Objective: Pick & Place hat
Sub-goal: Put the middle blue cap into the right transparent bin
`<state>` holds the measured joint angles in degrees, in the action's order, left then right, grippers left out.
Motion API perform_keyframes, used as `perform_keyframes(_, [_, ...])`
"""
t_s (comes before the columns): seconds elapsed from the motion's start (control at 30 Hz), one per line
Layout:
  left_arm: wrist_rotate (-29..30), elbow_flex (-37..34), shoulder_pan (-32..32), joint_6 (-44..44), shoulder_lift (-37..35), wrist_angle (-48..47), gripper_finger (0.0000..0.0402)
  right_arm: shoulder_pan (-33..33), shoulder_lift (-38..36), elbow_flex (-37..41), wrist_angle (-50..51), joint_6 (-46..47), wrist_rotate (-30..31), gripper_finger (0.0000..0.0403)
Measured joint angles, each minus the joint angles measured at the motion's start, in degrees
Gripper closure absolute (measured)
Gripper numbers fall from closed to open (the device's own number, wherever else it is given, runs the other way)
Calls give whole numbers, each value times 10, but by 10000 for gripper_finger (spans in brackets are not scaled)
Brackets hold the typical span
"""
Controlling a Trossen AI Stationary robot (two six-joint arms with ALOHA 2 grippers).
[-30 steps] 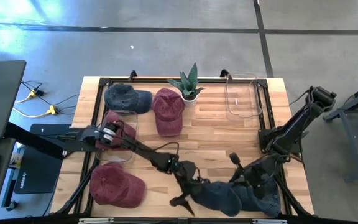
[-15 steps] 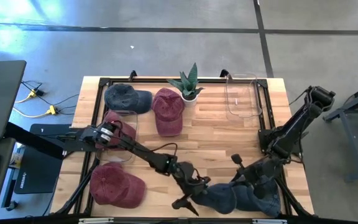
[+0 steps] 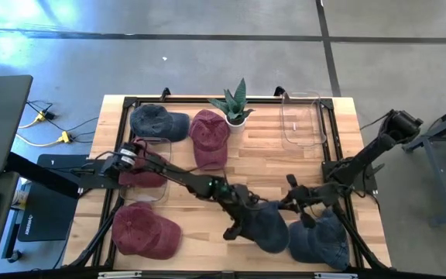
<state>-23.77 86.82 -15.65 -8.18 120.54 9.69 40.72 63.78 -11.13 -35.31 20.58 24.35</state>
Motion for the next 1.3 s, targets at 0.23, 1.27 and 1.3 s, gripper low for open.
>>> perform_keyframes(0.23, [-22, 0, 34, 34, 1, -63, 110, -34, 22, 28, -2, 63, -5, 382])
perform_keyframes(1.27, [58, -50, 94, 124, -135, -341, 110, -114, 34, 34, 113, 231, -34, 214])
perform_keyframes(1.3, [70, -67, 88, 118, -147, -317, 110, -114, 34, 34, 113, 231, -33, 214])
